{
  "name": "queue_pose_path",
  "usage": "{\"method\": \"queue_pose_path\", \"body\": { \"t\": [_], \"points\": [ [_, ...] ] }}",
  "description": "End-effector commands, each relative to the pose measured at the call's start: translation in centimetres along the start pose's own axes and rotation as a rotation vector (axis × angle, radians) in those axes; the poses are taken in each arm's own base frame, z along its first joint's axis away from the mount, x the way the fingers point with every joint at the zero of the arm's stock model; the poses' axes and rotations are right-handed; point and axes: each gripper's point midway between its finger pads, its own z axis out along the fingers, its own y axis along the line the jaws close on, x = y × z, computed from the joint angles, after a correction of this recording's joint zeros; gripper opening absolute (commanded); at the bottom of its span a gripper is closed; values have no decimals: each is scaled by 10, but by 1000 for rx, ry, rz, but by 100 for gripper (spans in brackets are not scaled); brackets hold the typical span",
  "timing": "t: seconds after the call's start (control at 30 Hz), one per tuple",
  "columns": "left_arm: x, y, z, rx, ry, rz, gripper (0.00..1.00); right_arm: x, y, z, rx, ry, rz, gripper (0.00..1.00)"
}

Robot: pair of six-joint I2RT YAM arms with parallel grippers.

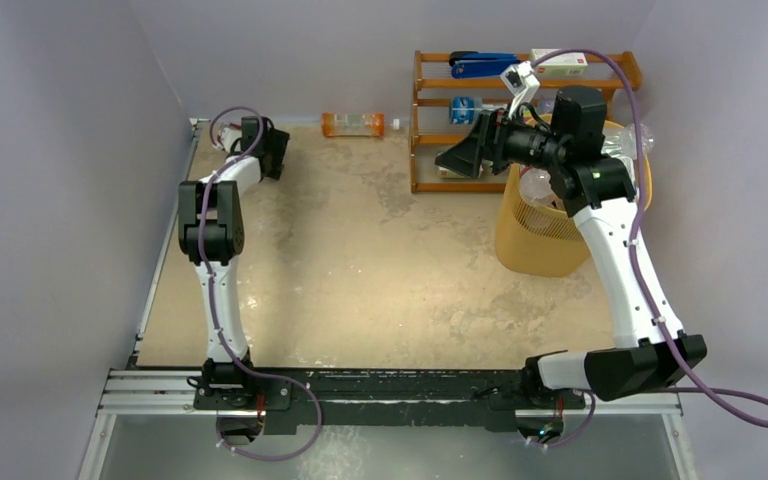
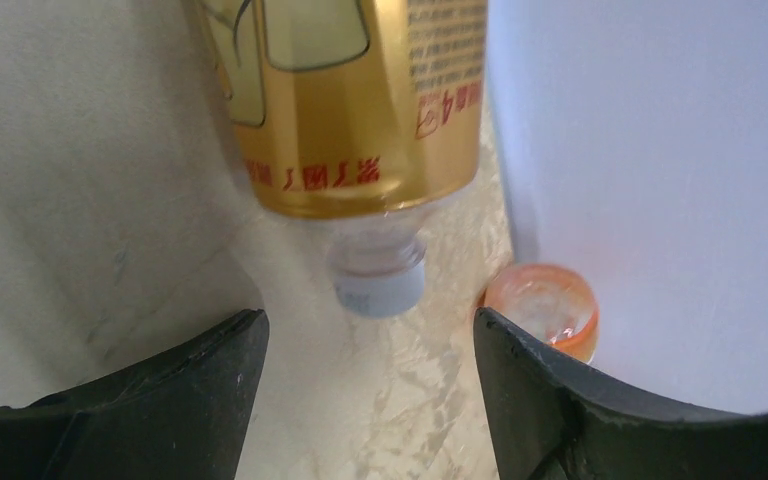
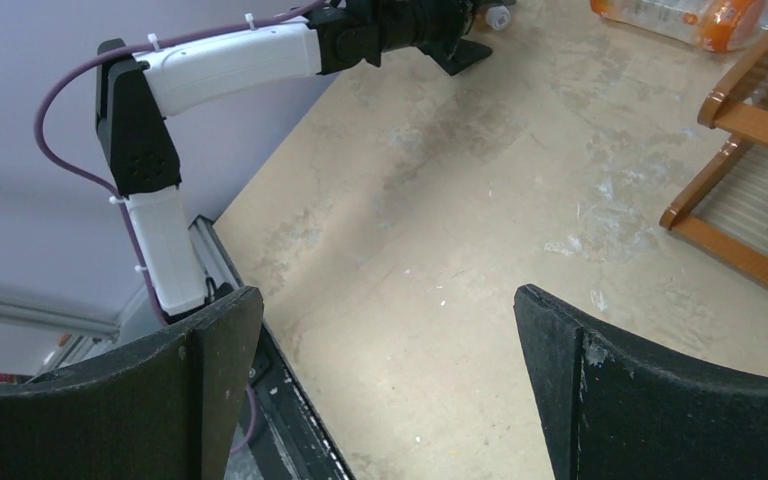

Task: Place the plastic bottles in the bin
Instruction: Pick up the plastic bottle at the center of the board.

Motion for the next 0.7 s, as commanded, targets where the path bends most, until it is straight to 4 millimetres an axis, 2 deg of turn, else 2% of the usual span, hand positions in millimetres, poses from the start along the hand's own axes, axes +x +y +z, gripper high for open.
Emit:
{"method": "queue_pose_path", "body": {
  "t": [0.0,0.3,0.5,0.67],
  "points": [
    [-18,-18,15,54,-98,-126,74,-12,8,-1,-37,-45,-91,97],
    [-16,-1,35,52,-154,-199,63,-2,2,5,-46,-29,-88,97],
    [-9,3,43,54,-167,-198,42,7,-3,8,-49,-19,-81,96],
    [-7,1,32,59,-172,-152,28,10,-3,9,-50,-19,-76,96]
  ]
}}
